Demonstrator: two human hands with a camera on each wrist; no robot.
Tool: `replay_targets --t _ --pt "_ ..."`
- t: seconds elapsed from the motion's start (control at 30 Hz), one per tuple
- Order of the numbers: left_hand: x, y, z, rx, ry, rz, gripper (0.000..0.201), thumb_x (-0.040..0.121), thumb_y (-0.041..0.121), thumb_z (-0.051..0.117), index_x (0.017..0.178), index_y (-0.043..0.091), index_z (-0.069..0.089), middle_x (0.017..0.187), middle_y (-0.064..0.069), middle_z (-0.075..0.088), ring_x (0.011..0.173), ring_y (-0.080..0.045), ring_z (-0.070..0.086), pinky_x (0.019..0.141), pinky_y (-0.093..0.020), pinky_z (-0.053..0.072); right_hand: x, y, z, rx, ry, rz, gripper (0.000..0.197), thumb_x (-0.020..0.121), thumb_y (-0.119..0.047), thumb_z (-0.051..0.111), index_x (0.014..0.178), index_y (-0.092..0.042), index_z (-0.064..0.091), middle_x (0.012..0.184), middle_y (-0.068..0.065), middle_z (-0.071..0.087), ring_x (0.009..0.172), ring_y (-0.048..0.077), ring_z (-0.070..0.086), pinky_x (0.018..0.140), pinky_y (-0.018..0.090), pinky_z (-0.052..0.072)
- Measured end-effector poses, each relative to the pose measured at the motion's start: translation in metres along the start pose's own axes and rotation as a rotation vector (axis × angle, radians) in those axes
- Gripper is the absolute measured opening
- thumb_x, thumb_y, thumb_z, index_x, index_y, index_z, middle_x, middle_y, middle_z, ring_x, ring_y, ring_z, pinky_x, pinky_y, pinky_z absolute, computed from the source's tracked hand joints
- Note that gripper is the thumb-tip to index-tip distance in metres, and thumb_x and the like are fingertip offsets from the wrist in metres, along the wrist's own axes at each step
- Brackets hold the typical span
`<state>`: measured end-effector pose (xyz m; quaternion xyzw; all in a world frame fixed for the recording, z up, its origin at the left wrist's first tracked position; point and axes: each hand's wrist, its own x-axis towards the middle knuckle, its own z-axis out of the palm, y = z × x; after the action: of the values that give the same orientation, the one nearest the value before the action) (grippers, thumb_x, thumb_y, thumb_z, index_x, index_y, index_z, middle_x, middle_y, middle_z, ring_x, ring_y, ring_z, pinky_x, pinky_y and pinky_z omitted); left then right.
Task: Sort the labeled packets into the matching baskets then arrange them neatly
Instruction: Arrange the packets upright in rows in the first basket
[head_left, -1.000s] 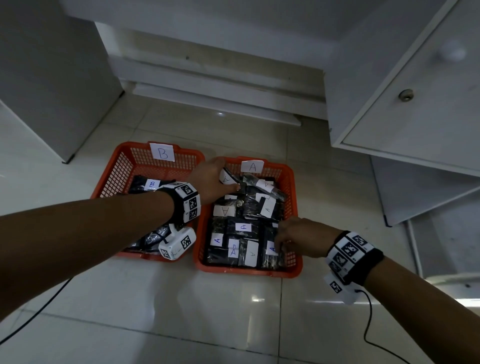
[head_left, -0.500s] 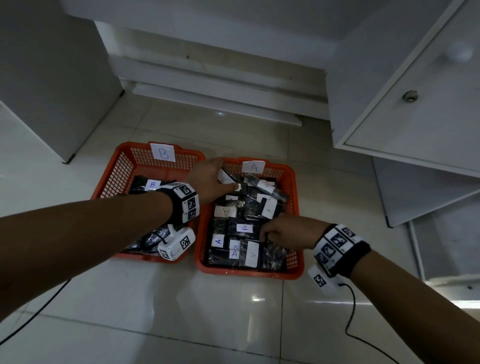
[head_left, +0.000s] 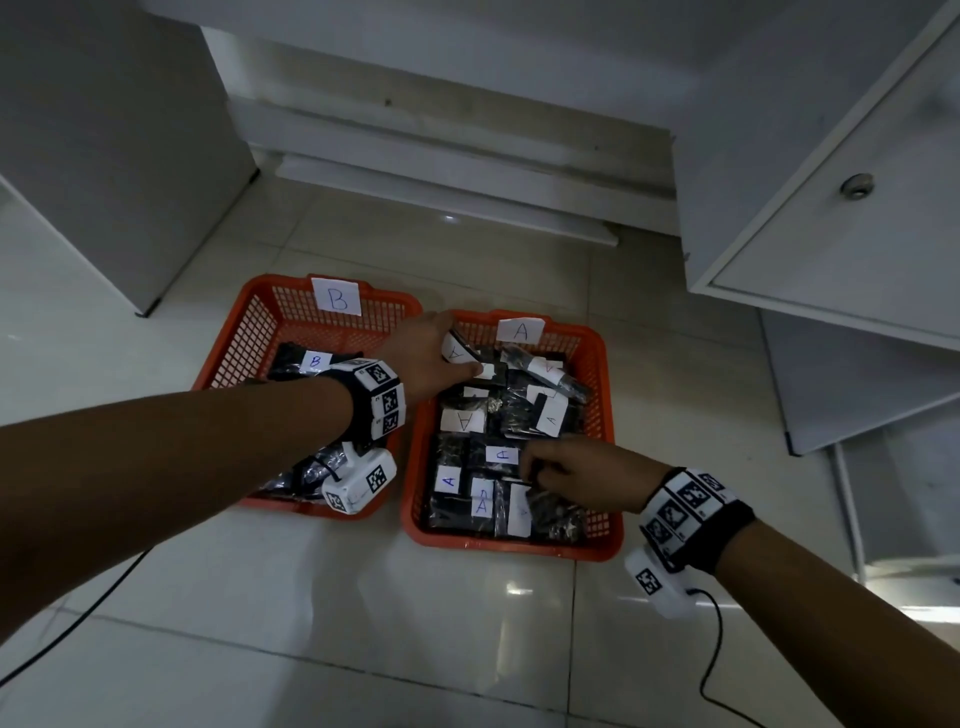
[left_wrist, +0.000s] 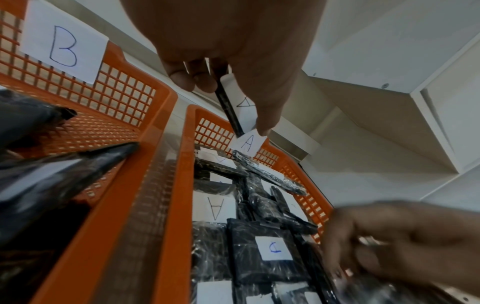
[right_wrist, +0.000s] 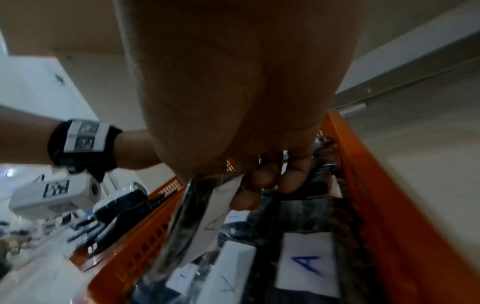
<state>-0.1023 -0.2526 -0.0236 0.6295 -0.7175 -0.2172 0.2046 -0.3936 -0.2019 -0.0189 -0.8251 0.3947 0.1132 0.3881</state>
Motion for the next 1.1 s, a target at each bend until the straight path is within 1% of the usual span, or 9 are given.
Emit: replay_targets --t 0.13,0.23,0.4,0.5,0.63,0.77,0.87,0.97,1.1 --pt "0.000 0.002 0.003 0.002 -0.027 0.016 0.059 0.079 0.055 0.078 0.125 0.023 0.059 0.111 0.005 0.066 0.096 -0.013 0.062 0.083 -0.033 0.056 0.013 -0.011 -0.006 0.190 0.237 -0.019 0.017 0.108 -0.031 0.056 0.119 -0.029 0.068 0.107 -0.016 0.068 0.092 -0.005 0.064 0.077 0.019 0.053" --pt "0.001 0.000 0.004 -0.037 -0.035 0.009 0.056 0.082 0.049 0.079 0.127 0.024 0.059 0.114 0.005 0.066 0.099 -0.013 0.062 0.084 -0.033 0.054 0.025 -0.011 -0.011 0.395 0.355 0.047 0.021 0.104 -0.029 0.064 0.123 -0.025 0.070 0.110 -0.006 0.071 0.089 0.006 0.070 0.077 0.025 0.059" --pt "0.002 -0.009 -0.003 -0.027 -0.013 0.013 0.032 0.098 0.033 0.065 0.125 0.017 0.061 0.116 -0.005 0.069 0.106 -0.023 0.065 0.086 -0.034 0.051 0.042 -0.004 -0.011 0.622 0.411 0.122 0.022 0.100 -0.005 0.068 0.122 -0.010 0.067 0.099 0.013 0.075 0.086 0.025 0.078 0.083 0.040 0.065" --pt "-0.003 -0.015 -0.011 -0.010 0.027 -0.004 0.024 0.101 0.028 0.061 0.119 0.013 0.063 0.112 -0.006 0.070 0.102 -0.023 0.065 0.078 -0.028 0.043 0.051 -0.005 -0.011 0.668 0.445 0.115 0.030 0.098 0.000 0.068 0.124 -0.015 0.065 0.091 0.015 0.075 0.083 0.027 0.079 0.080 0.040 0.066" --pt "-0.008 -0.029 -0.017 -0.020 0.056 -0.051 0.020 0.100 0.029 0.062 0.111 0.014 0.062 0.104 -0.005 0.070 0.093 -0.020 0.064 0.074 -0.029 0.042 0.057 -0.015 -0.018 0.672 0.477 0.087 0.059 0.096 0.001 0.068 0.142 -0.036 0.059 0.085 0.008 0.070 0.080 0.029 0.079 0.080 0.042 0.066" --pt "-0.009 -0.030 -0.022 -0.012 0.081 -0.052 0.017 0.100 0.030 0.061 0.109 0.015 0.060 0.092 0.005 0.061 0.084 -0.015 0.058 0.071 -0.027 0.038 0.063 -0.025 -0.026 0.581 0.516 0.083 0.040 0.094 -0.008 0.073 0.122 -0.035 0.063 0.100 0.006 0.072 0.078 0.027 0.077 0.076 0.050 0.066" --pt "-0.008 -0.028 -0.024 -0.020 0.080 -0.066 0.018 0.100 0.033 0.060 0.109 0.018 0.060 0.092 0.006 0.063 0.083 -0.015 0.060 0.069 -0.029 0.042 0.065 -0.029 -0.030 0.421 0.549 -0.009 0.038 0.091 -0.015 0.077 0.114 -0.037 0.056 0.116 -0.005 0.068 0.093 0.016 0.073 0.076 0.040 0.064" --pt "-0.008 -0.026 -0.022 -0.026 0.087 -0.058 0.017 0.099 0.036 0.061 0.108 0.022 0.061 0.097 0.004 0.067 0.085 -0.015 0.063 0.070 -0.030 0.047 0.071 -0.033 -0.026 0.062 0.552 -0.078 0.033 0.097 -0.020 0.070 0.119 -0.036 0.051 0.125 -0.005 0.060 0.102 0.012 0.064 0.080 0.030 0.056" --pt "-0.008 -0.023 -0.022 -0.043 0.095 -0.020 0.018 0.098 0.033 0.063 0.108 0.019 0.062 0.099 0.000 0.069 0.087 -0.017 0.064 0.070 -0.029 0.043 0.087 -0.031 -0.008 -0.349 0.409 -0.116 0.048 0.096 -0.014 0.064 0.140 -0.028 0.051 0.126 0.005 0.055 0.110 0.025 0.057 0.083 0.038 0.052"
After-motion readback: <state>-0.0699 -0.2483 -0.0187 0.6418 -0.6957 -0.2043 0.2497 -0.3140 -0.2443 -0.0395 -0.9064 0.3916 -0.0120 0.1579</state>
